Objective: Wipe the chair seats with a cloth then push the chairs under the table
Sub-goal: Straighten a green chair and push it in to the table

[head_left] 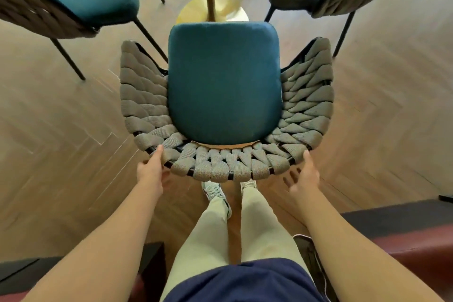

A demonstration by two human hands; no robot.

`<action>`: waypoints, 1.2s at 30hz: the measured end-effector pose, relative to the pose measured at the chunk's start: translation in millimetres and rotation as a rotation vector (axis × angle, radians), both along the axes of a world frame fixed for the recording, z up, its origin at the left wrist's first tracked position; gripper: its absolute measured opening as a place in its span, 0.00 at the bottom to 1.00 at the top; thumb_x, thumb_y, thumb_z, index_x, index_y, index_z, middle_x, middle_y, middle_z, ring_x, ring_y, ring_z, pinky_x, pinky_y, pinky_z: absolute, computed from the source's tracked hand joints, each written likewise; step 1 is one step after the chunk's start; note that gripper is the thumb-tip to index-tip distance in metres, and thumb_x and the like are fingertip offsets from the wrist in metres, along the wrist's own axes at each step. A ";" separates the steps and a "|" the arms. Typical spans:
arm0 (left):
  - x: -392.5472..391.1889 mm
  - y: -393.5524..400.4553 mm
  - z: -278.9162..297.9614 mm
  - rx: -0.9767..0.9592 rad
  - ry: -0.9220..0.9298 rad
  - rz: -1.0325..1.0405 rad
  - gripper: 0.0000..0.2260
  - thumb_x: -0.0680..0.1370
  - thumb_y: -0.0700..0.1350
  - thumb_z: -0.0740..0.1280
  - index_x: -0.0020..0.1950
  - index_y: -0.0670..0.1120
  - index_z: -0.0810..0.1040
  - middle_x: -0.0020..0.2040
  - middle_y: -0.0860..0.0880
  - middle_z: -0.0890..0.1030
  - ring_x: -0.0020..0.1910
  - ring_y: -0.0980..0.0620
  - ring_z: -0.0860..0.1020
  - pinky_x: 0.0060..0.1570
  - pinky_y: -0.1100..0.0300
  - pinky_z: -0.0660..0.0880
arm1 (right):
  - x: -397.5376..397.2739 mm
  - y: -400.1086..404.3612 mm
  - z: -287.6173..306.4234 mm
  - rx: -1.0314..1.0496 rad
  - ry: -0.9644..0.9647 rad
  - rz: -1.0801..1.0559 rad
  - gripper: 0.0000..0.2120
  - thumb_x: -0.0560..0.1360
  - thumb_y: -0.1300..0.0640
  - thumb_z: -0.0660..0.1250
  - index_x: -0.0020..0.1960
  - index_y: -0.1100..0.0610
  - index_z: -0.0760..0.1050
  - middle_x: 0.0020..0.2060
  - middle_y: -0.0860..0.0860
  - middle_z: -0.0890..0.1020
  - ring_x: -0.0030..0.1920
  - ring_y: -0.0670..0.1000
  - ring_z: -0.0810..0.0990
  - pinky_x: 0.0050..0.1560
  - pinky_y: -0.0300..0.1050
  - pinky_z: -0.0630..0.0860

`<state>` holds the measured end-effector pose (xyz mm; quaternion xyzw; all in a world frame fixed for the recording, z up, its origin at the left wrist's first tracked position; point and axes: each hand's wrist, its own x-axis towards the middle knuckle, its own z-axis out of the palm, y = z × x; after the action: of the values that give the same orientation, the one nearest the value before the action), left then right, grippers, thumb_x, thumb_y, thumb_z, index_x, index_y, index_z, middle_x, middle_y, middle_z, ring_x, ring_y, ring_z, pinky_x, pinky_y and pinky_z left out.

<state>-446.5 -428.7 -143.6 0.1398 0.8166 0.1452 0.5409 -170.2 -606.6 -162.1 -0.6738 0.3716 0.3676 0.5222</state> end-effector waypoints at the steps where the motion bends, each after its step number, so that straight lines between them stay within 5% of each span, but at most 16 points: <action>1: 2.2 8.1 -2.9 0.003 -0.001 0.001 0.33 0.71 0.58 0.73 0.70 0.47 0.65 0.56 0.44 0.79 0.51 0.41 0.81 0.54 0.40 0.78 | 2.1 -1.0 -6.3 0.076 0.020 0.029 0.32 0.70 0.40 0.71 0.69 0.50 0.68 0.61 0.52 0.77 0.56 0.54 0.78 0.49 0.55 0.79; 4: 10.1 28.9 -10.5 -0.019 -0.004 0.021 0.34 0.68 0.58 0.76 0.68 0.47 0.69 0.58 0.44 0.77 0.51 0.41 0.80 0.51 0.41 0.79 | 14.2 4.7 -24.4 0.193 0.011 0.083 0.29 0.69 0.47 0.75 0.67 0.50 0.70 0.58 0.54 0.81 0.56 0.57 0.82 0.54 0.64 0.78; 8: 8.1 35.6 -22.4 -0.031 0.082 0.016 0.26 0.71 0.51 0.73 0.66 0.44 0.71 0.59 0.44 0.78 0.51 0.42 0.79 0.46 0.47 0.79 | 30.2 13.2 -47.9 0.253 0.106 0.073 0.41 0.58 0.52 0.80 0.68 0.50 0.70 0.58 0.58 0.82 0.51 0.63 0.84 0.49 0.68 0.78; 14: 6.5 31.5 -19.4 -0.026 0.136 -0.082 0.20 0.73 0.45 0.69 0.62 0.38 0.74 0.58 0.40 0.79 0.50 0.42 0.78 0.50 0.53 0.75 | 30.4 15.1 -49.5 0.275 0.081 0.069 0.26 0.72 0.55 0.72 0.68 0.56 0.71 0.59 0.58 0.82 0.54 0.61 0.83 0.46 0.62 0.80; 22: 3.2 -0.7 -26.5 -0.052 0.124 0.004 0.18 0.77 0.43 0.65 0.65 0.37 0.72 0.58 0.39 0.78 0.47 0.44 0.76 0.47 0.54 0.73 | 36.4 11.0 -45.6 0.250 0.055 0.090 0.27 0.70 0.55 0.74 0.67 0.55 0.72 0.57 0.58 0.83 0.51 0.61 0.84 0.47 0.66 0.79; 28: 19.9 -6.8 -26.5 -0.073 0.036 0.021 0.19 0.77 0.43 0.67 0.65 0.37 0.72 0.54 0.40 0.78 0.49 0.43 0.77 0.47 0.54 0.72 | 65.3 20.1 -41.6 0.173 -0.019 0.114 0.24 0.74 0.58 0.72 0.67 0.56 0.70 0.58 0.57 0.81 0.54 0.59 0.82 0.57 0.67 0.76; 36: 23.6 -3.4 -34.8 -0.079 0.046 0.024 0.19 0.76 0.44 0.67 0.65 0.37 0.72 0.59 0.39 0.79 0.53 0.40 0.79 0.48 0.52 0.75 | 71.1 30.5 -37.7 0.147 -0.029 0.090 0.22 0.74 0.58 0.71 0.66 0.55 0.71 0.57 0.56 0.82 0.54 0.59 0.82 0.55 0.66 0.76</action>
<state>-422.8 -432.1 -178.3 0.1121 0.8356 0.1160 0.5252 -99.1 -576.1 -199.8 -0.6550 0.3054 0.4071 0.5585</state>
